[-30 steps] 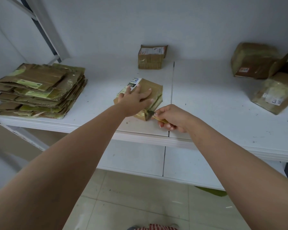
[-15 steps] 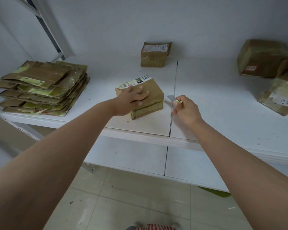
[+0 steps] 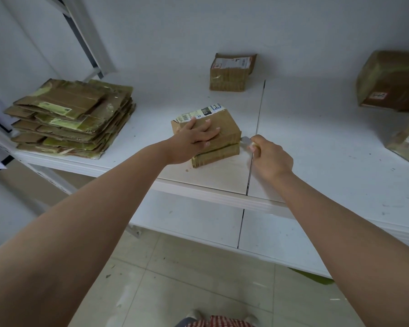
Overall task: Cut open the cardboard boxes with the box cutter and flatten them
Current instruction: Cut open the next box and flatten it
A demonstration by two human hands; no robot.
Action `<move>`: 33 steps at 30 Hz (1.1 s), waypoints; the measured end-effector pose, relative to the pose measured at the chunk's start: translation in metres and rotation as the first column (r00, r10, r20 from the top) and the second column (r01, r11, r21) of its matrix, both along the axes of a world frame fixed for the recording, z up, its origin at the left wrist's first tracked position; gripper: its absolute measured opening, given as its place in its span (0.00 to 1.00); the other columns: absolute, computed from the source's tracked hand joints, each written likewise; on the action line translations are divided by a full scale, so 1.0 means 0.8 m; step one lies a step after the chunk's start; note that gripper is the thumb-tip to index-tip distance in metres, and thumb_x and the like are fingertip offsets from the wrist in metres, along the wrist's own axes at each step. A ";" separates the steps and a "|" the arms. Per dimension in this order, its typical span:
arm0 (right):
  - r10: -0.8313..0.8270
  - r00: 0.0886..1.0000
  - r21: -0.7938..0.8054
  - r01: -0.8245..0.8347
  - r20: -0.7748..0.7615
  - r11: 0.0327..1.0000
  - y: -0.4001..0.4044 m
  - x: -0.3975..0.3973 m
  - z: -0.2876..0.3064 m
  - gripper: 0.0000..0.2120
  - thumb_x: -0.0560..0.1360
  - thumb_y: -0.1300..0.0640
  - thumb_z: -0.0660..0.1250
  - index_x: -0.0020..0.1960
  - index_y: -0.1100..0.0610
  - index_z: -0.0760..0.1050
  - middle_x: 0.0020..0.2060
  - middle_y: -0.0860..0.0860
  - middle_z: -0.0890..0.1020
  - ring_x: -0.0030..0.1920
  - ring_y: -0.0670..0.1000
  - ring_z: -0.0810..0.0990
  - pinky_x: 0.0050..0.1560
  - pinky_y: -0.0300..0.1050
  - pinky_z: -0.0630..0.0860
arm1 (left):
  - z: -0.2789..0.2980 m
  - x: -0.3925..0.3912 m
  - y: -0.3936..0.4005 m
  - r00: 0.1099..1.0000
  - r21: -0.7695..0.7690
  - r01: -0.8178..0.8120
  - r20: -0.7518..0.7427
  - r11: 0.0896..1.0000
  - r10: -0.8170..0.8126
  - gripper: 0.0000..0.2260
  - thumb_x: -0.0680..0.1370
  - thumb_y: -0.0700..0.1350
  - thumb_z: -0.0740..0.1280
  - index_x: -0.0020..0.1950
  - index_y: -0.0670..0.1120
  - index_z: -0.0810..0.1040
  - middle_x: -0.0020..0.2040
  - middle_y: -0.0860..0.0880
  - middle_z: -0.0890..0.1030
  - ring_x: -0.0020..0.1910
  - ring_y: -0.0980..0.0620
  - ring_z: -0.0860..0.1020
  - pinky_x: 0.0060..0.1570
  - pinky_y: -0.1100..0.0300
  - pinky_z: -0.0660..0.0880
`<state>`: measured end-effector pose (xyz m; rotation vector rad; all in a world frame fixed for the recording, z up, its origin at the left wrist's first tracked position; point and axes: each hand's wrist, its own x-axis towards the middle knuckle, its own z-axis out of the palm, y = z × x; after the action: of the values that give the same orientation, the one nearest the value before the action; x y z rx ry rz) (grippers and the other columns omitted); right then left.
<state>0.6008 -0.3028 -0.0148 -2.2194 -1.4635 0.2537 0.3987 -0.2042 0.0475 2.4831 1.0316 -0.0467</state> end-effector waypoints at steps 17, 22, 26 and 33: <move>-0.078 0.988 0.007 0.080 -0.130 0.997 -0.010 0.002 0.009 0.09 0.79 0.52 0.57 0.54 0.57 0.70 0.44 0.55 0.79 0.43 0.59 0.75 0.40 0.46 0.70 | -0.002 -0.002 0.001 0.999 0.108 0.019 -0.037 0.994 -0.015 0.21 0.83 0.51 0.54 0.76 0.58 0.56 0.79 0.54 0.49 0.77 0.46 0.43 0.73 0.45 0.40; -0.064 0.997 0.215 0.072 -0.046 0.974 -0.012 -0.008 0.021 0.12 0.75 0.47 0.66 0.49 0.54 0.70 0.40 0.48 0.75 0.43 0.56 0.77 0.38 0.43 0.65 | -0.018 -0.006 0.005 0.993 0.217 0.027 0.105 0.976 -0.051 0.21 0.82 0.51 0.58 0.75 0.54 0.62 0.77 0.48 0.59 0.77 0.42 0.51 0.74 0.44 0.46; 0.112 0.984 0.251 -0.145 0.142 0.957 0.001 -0.027 0.030 0.17 0.73 0.48 0.70 0.59 0.49 0.72 0.58 0.47 0.73 0.46 0.54 0.79 0.40 0.43 0.70 | -0.027 -0.008 0.001 0.983 0.320 0.011 0.169 0.947 -0.068 0.27 0.76 0.46 0.69 0.74 0.51 0.65 0.73 0.46 0.64 0.75 0.42 0.56 0.73 0.45 0.53; 0.169 0.952 0.130 -0.206 0.254 0.970 0.028 -0.040 0.013 0.20 0.75 0.50 0.66 0.66 0.46 0.67 0.68 0.44 0.65 0.43 0.55 0.80 0.36 0.42 0.68 | -0.050 -0.002 0.004 0.975 0.499 -0.042 0.212 0.866 -0.074 0.28 0.71 0.46 0.74 0.70 0.47 0.71 0.68 0.44 0.71 0.70 0.40 0.65 0.70 0.44 0.60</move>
<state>0.5690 -0.2804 -0.0040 -2.0427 -1.7633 -0.0725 0.3969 -0.2010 0.0074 2.8667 1.0218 0.5572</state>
